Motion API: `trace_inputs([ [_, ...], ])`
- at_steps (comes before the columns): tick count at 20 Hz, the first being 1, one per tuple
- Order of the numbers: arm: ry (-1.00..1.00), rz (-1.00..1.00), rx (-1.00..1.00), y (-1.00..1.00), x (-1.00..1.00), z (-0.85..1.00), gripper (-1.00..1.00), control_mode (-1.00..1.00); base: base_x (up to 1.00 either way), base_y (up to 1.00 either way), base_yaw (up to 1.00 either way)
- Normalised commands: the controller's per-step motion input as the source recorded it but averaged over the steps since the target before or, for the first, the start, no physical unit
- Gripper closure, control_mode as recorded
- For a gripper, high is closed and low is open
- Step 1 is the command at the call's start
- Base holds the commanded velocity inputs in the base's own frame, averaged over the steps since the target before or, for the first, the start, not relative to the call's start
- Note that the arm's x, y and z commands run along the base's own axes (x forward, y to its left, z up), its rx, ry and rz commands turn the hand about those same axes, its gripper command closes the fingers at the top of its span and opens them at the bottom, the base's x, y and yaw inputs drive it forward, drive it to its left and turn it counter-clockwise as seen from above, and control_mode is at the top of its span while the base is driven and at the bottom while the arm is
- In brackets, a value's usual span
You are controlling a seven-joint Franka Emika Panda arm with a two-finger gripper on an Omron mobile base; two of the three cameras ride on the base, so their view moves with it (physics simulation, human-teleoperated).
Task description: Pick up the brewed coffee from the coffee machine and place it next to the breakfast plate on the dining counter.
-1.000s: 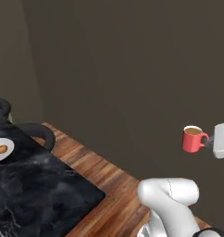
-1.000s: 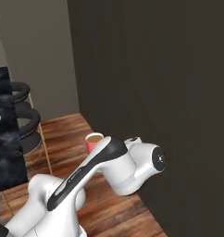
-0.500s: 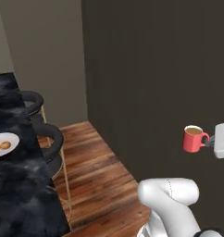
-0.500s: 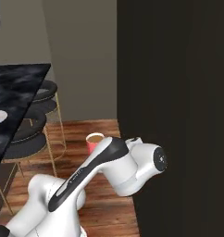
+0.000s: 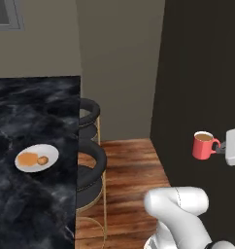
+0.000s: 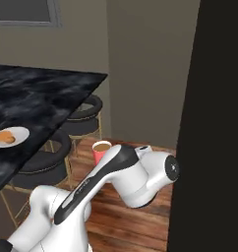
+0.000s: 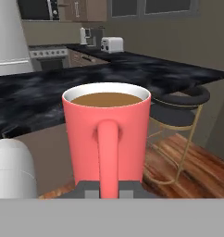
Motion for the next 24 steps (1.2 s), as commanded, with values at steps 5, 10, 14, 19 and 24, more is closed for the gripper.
trace_inputs([
  [5,0.0,0.0,0.0,0.0,0.0,0.0,1.0,1.0,0.98,-0.11,0.64],
  [10,0.0,0.0,0.0,0.0,0.0,0.0,1.0,1.0,0.98,-0.26,0.66],
  [14,0.0,0.0,0.0,0.0,0.0,0.0,1.0,1.0,0.93,-0.19,0.69],
  [19,0.0,0.0,0.0,0.0,0.0,0.0,1.0,1.0,0.92,-0.19,0.7],
  [24,0.0,0.0,0.0,0.0,0.0,0.0,1.0,1.0,0.89,-0.22,0.71],
])
